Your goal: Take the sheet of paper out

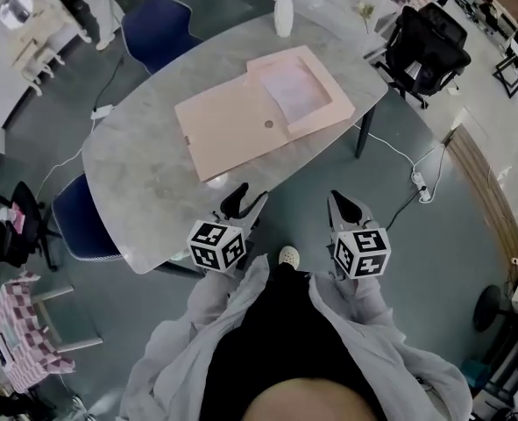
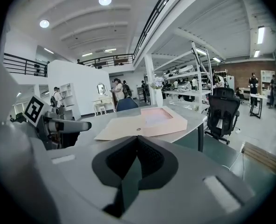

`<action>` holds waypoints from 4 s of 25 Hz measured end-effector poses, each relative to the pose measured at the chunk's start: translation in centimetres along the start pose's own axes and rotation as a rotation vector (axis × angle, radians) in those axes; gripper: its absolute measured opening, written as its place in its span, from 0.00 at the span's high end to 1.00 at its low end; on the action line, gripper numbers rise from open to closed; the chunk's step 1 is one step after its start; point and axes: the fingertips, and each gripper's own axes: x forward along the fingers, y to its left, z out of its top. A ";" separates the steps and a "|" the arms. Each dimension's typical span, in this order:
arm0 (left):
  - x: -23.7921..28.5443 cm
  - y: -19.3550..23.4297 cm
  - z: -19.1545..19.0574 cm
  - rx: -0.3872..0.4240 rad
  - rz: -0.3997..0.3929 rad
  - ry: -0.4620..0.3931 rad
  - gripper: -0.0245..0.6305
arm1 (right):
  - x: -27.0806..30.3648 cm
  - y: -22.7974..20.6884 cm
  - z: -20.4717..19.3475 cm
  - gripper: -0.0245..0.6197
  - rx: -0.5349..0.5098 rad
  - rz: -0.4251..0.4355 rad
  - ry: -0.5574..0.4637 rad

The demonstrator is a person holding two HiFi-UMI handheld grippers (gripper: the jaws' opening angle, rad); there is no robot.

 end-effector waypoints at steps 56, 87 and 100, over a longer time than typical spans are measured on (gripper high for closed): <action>26.4 13.0 4.3 -0.495 -0.016 0.110 0.61 | 20.8 -14.2 8.1 0.95 0.011 0.137 0.166; 35.4 16.2 -0.4 -1.014 -0.043 0.295 0.96 | 26.2 -15.9 9.0 0.95 0.067 0.187 0.193; 33.6 16.4 1.0 -0.878 -0.064 0.248 0.96 | 26.2 -15.6 10.1 0.95 0.047 0.183 0.174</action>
